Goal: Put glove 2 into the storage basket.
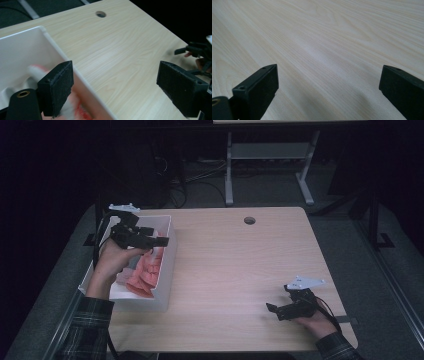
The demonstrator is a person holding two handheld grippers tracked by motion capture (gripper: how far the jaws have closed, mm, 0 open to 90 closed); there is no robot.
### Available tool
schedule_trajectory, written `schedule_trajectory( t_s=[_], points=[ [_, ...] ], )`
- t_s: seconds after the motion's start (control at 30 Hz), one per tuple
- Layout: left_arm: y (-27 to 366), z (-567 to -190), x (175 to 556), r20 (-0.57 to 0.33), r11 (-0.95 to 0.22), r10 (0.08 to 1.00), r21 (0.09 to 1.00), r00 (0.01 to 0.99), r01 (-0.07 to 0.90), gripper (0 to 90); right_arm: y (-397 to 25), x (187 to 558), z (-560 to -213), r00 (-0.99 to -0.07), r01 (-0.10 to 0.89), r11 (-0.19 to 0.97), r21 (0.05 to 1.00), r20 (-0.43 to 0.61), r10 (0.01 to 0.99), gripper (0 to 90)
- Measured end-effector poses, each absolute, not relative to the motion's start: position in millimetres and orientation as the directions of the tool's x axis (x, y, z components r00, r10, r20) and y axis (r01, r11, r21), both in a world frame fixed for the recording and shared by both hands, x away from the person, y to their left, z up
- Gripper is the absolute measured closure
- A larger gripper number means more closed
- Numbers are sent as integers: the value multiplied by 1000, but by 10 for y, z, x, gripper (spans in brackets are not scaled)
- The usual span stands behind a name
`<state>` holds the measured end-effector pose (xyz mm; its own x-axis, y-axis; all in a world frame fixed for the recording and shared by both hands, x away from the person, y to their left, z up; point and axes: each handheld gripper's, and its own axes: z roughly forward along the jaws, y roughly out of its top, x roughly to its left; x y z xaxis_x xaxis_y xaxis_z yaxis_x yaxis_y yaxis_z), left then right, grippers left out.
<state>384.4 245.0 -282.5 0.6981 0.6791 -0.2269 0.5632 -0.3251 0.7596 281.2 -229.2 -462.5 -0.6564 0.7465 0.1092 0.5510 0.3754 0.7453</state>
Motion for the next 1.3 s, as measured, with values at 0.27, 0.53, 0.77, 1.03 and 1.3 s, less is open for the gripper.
schedule_trajectory(
  t_s=[0.27,0.53,0.77,1.03,1.3],
  points=[
    [2029,-2797,3753,-190,-384,623,771,758,509,139,-2291,2809,-4625,-658,551,379,744,108,745,21],
    [1664,-2872,3637,-145,-445,579,768,802,460,139,-2273,2801,-4626,-657,548,377,747,105,746,22],
    [1390,-2954,3532,-90,-511,552,749,829,421,139,-2277,2803,-4627,-659,547,380,746,104,745,22],
    [1138,-3201,3465,-79,-547,524,732,848,406,139,-2267,2796,-4627,-662,545,383,746,102,742,21],
    [962,-3481,3405,-69,-574,505,718,860,394,138,-2268,2799,-4630,-661,545,383,745,101,744,22]
  ],
)
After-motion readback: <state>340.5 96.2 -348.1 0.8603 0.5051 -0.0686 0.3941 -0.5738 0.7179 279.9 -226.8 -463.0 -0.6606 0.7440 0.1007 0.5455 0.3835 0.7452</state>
